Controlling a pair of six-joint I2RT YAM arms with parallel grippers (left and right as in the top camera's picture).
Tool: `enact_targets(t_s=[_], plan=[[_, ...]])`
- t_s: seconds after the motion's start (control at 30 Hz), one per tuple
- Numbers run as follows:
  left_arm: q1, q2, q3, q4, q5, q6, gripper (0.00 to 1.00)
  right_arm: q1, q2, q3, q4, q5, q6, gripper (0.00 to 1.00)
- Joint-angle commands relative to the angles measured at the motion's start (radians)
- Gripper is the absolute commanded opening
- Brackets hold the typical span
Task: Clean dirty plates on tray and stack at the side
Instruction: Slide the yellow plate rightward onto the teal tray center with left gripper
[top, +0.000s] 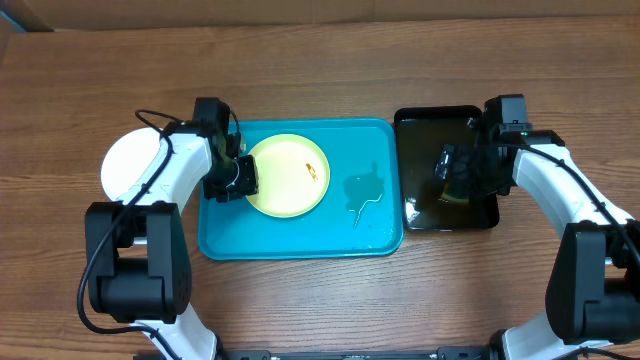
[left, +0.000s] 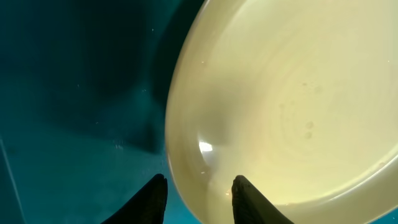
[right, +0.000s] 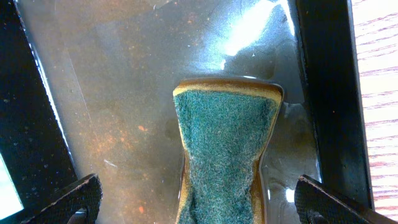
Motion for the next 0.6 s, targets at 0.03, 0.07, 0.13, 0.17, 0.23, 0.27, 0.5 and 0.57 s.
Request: enact_targets(t_s=[0.03, 0.07, 0.13, 0.17, 0.23, 0.27, 0.5, 0.57], plan=[[-0.024, 0.011, 0.033, -0.021, -0.045, 0.026, 0.38, 0.000, 0.003, -0.004, 0.006, 0.007, 0.004, 1.00], [-0.027, 0.011, 0.033, -0.023, -0.049, 0.025, 0.39, 0.000, 0.003, -0.004, 0.006, 0.007, 0.004, 1.00], [-0.037, 0.011, 0.033, -0.024, -0.050, 0.015, 0.39, 0.000, 0.003, -0.004, 0.006, 0.007, 0.004, 1.00], [-0.043, 0.011, 0.033, -0.025, -0.051, 0.013, 0.38, 0.000, 0.003, -0.004, 0.006, 0.007, 0.004, 1.00], [-0.053, 0.011, 0.033, -0.026, -0.063, 0.014, 0.40, 0.000, 0.003, -0.004, 0.006, 0.006, 0.005, 1.00], [-0.058, 0.011, 0.033, -0.025, -0.077, 0.014, 0.41, 0.000, 0.003, -0.004, 0.012, 0.006, 0.005, 1.00], [-0.084, 0.011, 0.027, -0.008, -0.152, -0.063, 0.42, 0.001, 0.003, -0.004, -0.009, -0.206, 0.005, 1.00], [-0.086, 0.011, 0.023, -0.005, -0.164, -0.079, 0.42, 0.001, 0.003, -0.004, -0.005, -0.231, 0.006, 1.00]])
